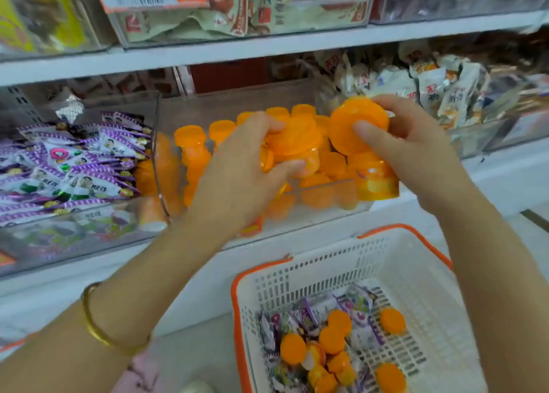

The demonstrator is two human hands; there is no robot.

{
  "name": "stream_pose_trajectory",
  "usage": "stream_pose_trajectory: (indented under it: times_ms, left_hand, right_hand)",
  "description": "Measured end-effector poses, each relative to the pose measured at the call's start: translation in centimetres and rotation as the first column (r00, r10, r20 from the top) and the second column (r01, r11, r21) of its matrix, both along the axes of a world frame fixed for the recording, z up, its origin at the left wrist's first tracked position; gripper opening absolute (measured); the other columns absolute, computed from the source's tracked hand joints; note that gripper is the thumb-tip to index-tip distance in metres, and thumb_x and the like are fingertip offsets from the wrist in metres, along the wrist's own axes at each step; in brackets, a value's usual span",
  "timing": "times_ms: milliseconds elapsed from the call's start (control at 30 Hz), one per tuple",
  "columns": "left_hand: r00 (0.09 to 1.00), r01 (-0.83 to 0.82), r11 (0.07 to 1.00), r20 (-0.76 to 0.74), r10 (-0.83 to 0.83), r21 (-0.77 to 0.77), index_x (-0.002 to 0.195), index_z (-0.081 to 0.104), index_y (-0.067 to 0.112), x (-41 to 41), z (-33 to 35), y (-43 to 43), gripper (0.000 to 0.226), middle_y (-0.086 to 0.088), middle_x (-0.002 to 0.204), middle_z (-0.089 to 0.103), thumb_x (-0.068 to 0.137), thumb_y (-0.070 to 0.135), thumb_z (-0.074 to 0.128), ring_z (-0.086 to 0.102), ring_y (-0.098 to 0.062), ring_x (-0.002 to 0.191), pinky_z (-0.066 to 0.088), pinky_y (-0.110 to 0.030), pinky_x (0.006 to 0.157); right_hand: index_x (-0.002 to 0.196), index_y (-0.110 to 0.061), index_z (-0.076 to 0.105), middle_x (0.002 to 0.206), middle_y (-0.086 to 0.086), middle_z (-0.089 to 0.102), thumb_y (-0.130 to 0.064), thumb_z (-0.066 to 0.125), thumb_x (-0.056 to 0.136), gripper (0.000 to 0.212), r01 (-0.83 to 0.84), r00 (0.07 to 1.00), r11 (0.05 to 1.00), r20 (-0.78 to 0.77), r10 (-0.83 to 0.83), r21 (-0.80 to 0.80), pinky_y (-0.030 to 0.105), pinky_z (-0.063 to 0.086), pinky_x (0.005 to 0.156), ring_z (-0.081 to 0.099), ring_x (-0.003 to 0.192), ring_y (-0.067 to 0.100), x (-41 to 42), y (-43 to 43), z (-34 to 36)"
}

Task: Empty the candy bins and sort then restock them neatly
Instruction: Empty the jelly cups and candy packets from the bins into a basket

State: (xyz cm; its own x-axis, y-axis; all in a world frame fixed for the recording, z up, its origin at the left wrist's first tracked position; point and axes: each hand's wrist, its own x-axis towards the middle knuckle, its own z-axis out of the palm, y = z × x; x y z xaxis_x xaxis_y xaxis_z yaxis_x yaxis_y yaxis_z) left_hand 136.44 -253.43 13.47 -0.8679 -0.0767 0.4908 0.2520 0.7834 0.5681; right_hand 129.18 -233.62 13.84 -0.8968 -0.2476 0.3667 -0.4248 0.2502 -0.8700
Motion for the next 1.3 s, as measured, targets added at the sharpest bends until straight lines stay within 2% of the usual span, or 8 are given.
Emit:
stream_pose_trajectory:
  times_ms: [100,233,433,600,733,900,1100,1300]
  left_hand:
    - [0.972,0.156,0.987,0.183,-0.146,-0.043,0.122,0.052,0.019,4.3,-4.1,3.6,0.052,0.007,0.113,0.055,0.079,0.042,0.071,0.048,-0.007,0.101,0.041,-0.024,0.081]
    - [0.758,0.322,0.931,0.636,-0.144,-0.172,0.118,0.048,0.018,5.7,-13.7,6.8,0.044,-0.002,0.114,0.055,0.085,0.043,0.064,0.051,-0.021,0.103,0.044,-0.035,0.079]
    - [0.563,0.361,0.907,0.826,-0.028,-0.215,0.097,0.042,0.017,7.3,-26.1,8.0,0.032,0.0,0.089,0.047,0.088,0.042,0.061,0.054,-0.024,0.089,0.047,-0.039,0.069]
    - [0.431,0.284,0.959,0.893,-0.125,-0.003,0.137,0.042,0.017,7.1,-28.4,8.7,0.066,-0.004,0.13,0.048,0.081,0.041,0.07,0.049,-0.024,0.117,0.043,-0.032,0.087]
    - [0.588,0.178,0.984,0.803,-0.096,-0.012,0.125,0.05,0.012,5.1,-26.7,8.0,0.047,-0.004,0.106,0.043,0.086,0.032,0.067,0.049,-0.023,0.101,0.038,-0.031,0.083]
    - [0.861,0.102,0.992,0.493,-0.127,0.077,0.134,0.047,0.019,2.2,-17.5,7.3,0.043,0.0,0.132,0.052,0.093,0.027,0.057,0.058,-0.015,0.104,0.047,-0.037,0.093]
    - [0.998,0.06,0.99,-0.013,-0.058,0.128,0.116,0.059,0.015,0.1,-4.8,4.1,0.026,0.013,0.091,0.058,0.09,0.019,0.059,0.055,-0.004,0.076,0.047,-0.026,0.072]
    - [0.966,-0.225,0.938,0.061,0.249,-0.264,0.125,0.054,0.009,-5.8,-1.2,-4.3,0.042,-0.014,0.128,0.053,0.087,0.028,0.056,0.041,-0.03,0.124,0.028,-0.039,0.102]
  right_hand:
    - [0.11,-0.034,0.061,0.098,-0.001,0.07,-0.048,0.067,0.072,0.041,-0.12,0.926,0.993,0.362,0.104,0.022,0.033,0.057,0.066,0.07,0.079,0.016,4.1,4.6,-4.1]
    - [0.12,-0.021,0.057,0.115,0.007,0.063,-0.049,0.068,0.078,0.052,-0.041,0.693,0.976,0.71,-0.126,0.213,0.027,0.053,0.062,0.065,0.087,0.022,4.9,6.2,-16.0]
    - [0.105,-0.015,0.049,0.074,-0.001,0.042,-0.044,0.067,0.084,0.04,-0.125,0.475,0.868,0.798,-0.372,0.48,0.029,0.033,0.056,0.041,0.063,0.012,9.8,7.0,-32.1]
    - [0.136,0.005,0.038,0.134,0.029,0.046,-0.038,0.056,0.093,0.063,-0.174,0.465,0.86,0.81,-0.358,0.48,0.047,0.05,0.088,0.056,0.108,0.034,10.6,6.0,-32.9]
    - [0.132,0.008,0.045,0.132,0.036,0.044,-0.018,0.049,0.096,0.044,-0.181,0.543,0.843,0.766,-0.343,0.506,0.06,0.044,0.093,0.057,0.108,0.043,8.9,5.3,-30.1]
    - [0.12,-0.008,0.054,0.096,0.013,0.061,-0.021,0.051,0.098,0.025,-0.098,0.632,0.952,0.757,-0.165,0.289,0.032,0.057,0.051,0.069,0.066,0.025,6.6,2.9,-20.3]
    - [0.093,-0.012,0.061,0.076,0.007,0.065,-0.014,0.051,0.096,0.011,0.02,0.952,0.982,0.297,-0.076,0.186,0.027,0.045,0.042,0.064,0.052,0.022,4.5,0.9,-4.4]
    - [0.117,-0.012,0.056,0.113,0.012,0.06,-0.021,0.057,0.09,0.029,0.17,0.983,0.841,-0.147,-0.109,0.514,0.041,0.048,0.084,0.058,0.104,0.029,-5.8,-4.7,-0.4]
